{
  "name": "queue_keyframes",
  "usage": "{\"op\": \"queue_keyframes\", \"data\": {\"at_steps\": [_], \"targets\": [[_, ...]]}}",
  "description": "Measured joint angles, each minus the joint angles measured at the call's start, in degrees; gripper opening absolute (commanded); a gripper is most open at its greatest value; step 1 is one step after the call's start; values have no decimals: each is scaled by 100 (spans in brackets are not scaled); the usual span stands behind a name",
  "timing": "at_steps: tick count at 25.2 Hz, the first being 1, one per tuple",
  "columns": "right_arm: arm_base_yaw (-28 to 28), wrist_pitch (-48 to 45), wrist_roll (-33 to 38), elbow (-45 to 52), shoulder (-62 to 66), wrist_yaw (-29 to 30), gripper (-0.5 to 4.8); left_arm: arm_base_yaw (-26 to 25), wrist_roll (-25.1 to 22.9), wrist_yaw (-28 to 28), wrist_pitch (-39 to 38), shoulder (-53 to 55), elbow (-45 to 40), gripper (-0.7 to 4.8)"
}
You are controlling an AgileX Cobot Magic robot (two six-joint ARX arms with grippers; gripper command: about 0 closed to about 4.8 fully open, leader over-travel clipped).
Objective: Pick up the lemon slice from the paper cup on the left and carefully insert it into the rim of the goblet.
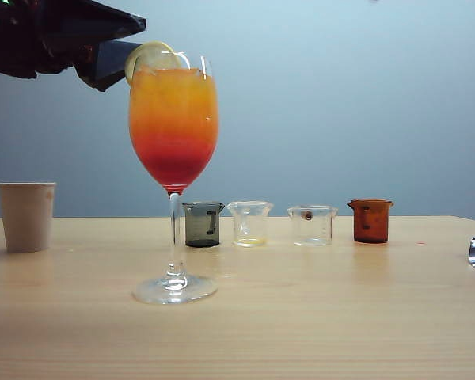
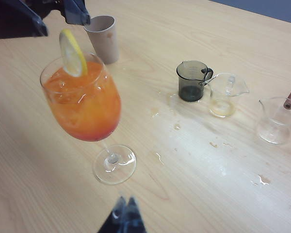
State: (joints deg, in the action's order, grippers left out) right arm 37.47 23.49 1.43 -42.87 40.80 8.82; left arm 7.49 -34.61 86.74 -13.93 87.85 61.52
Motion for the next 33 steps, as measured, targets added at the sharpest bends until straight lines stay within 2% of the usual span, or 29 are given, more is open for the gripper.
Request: {"op": "queue_keyframes", "data": {"at_steps": [2, 3, 6, 7, 12, 15, 17, 20, 23, 25, 28, 33], "targets": [[0, 0, 0, 0, 0, 0, -6, 0, 96, -48, 2, -87, 11, 237], [-2, 0, 0, 0, 0, 0, -6, 0, 153, -101, 9, -162, 24, 213], [-2, -2, 0, 0, 0, 0, -6, 0, 372, -264, 92, -420, 94, 42], [0, -4, 0, 0, 0, 0, -6, 0, 472, -313, 96, -518, 103, 12], [0, -22, -2, 0, 0, 0, -6, 0, 1060, -706, 92, -1058, 107, -6], [0, -26, 0, 0, 0, 0, -6, 0, 1705, -1200, 92, -1510, 107, -6], [0, -37, 0, 0, 0, 0, -6, 4, 2852, -2367, 94, -2044, 111, -6], [0, -50, 0, -2, 0, 2, -6, 9, 3364, -3152, 33, -2404, 107, -6], [0, -70, 0, 0, 0, 2, -6, 122, 3543, -3832, -83, -2872, 107, -6], [2, -197, 0, -2, -2, 7, -6, 605, 3569, -5014, -505, -3432, 107, -6], [0, -225, 0, -2, -2, 2, -6, 955, 3571, -5792, -857, -3777, 107, -6], [7, -313, -109, -2, -4, 7, -6, 1816, 3681, -7444, -1552, -4133, 107, -6]]}}
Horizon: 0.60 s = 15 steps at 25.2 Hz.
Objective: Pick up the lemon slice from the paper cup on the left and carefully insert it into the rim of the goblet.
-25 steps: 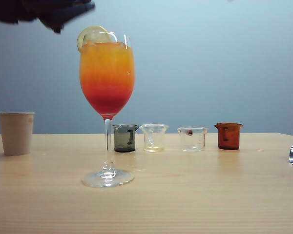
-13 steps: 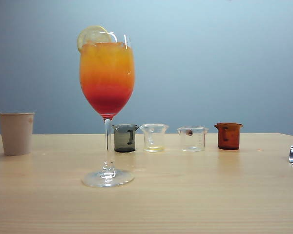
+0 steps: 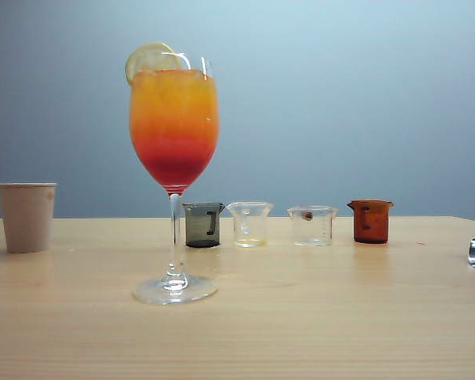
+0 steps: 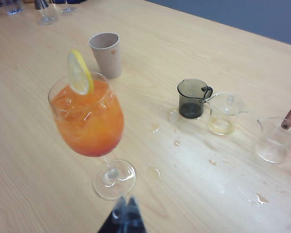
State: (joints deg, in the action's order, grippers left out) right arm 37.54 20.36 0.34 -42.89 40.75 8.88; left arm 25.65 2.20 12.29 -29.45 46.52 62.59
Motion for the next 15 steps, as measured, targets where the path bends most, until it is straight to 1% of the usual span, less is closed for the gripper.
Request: {"op": "queue_keyframes", "data": {"at_steps": [2, 8, 10, 13, 15], "targets": [[-2, 2, -31, 2, 0, -4, -6, 315, 4, -570, -243, -79, 0, -6], [-2, -22, -140, 107, -7, -7, -6, 1143, 50, -1414, -629, -87, -155, -6], [-2, -35, -236, 302, -81, -120, -6, 1537, 286, -1681, -503, -251, -688, -6], [-2, -52, -348, 487, -267, -138, -6, 1655, 356, -1814, -197, -564, -1176, -6], [-2, -214, -376, 673, -468, -138, -6, 1648, 374, -1864, 162, -861, -1565, -6]]}}
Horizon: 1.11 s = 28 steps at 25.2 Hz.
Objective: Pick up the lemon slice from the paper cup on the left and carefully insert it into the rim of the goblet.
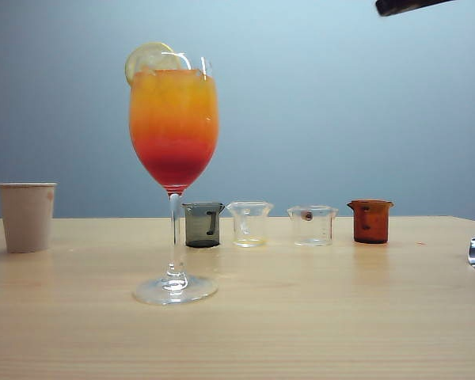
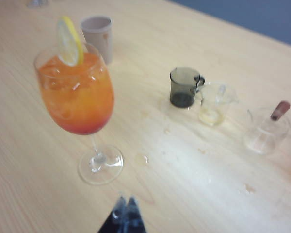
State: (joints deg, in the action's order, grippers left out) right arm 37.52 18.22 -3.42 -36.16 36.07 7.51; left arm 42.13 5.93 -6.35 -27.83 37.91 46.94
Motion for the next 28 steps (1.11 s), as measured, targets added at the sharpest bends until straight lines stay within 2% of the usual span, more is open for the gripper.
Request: {"op": "queue_keyframes", "data": {"at_steps": [3, 9, 12, 16, 20, 25, 28], "targets": [[0, -212, -11, 339, -389, -243, -6, 0, 11, -33, 831, -702, -883, -6], [-2, -245, -11, 509, -619, -636, -5, 0, -42, -111, 1342, -1364, -1696, -6], [-4, -256, -11, 507, -616, -647, -5, -2, -269, -175, 1375, -1585, -2033, -6], [-4, -254, -11, 507, -614, -638, -5, -2, -651, -177, 1853, -2022, -2623, -6], [-4, -251, -11, 507, -614, -638, -5, 0, -745, -179, 2426, -2391, -3005, -6], [-4, -251, -11, 507, -614, -636, -5, 0, -750, -52, 2568, -2594, -3333, -6], [-4, -251, -11, 507, -612, -636, -5, 0, -750, 114, 3067, -2833, -3558, -6]]}}
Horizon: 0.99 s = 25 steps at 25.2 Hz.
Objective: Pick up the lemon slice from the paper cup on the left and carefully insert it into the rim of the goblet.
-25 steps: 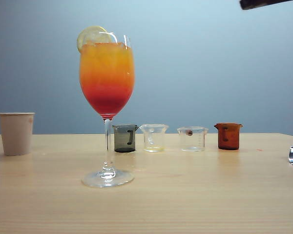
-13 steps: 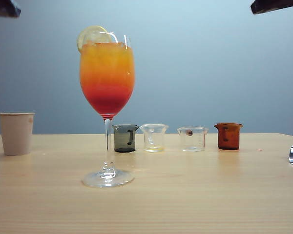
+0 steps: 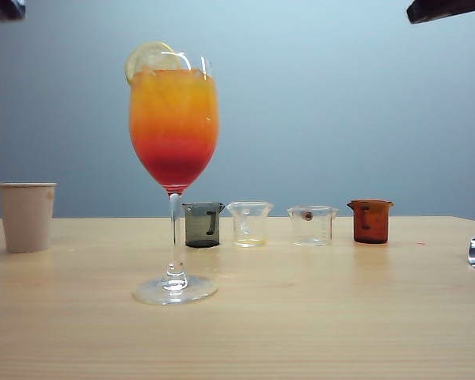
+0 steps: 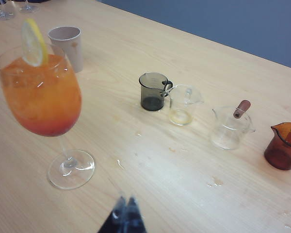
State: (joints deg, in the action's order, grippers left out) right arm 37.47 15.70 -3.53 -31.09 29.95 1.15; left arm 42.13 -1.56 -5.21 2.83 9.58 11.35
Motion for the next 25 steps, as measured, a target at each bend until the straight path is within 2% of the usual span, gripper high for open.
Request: {"op": "queue_keyframes", "data": {"at_steps": [5, 17, 22, 25], "targets": [[0, 0, 0, 0, 0, -2, -5, 0, 0, 17, 177, -155, -116, -6], [2, -4, -2, 0, 0, 4, -5, -37, -103, -66, 61, -951, -278, -6], [0, 2, 0, 0, 2, 4, -5, -927, -142, 334, 59, -949, -422, -6], [2, 0, 0, 0, 0, 4, -5, -2103, -142, 1027, 24, -944, -520, -6]]}}
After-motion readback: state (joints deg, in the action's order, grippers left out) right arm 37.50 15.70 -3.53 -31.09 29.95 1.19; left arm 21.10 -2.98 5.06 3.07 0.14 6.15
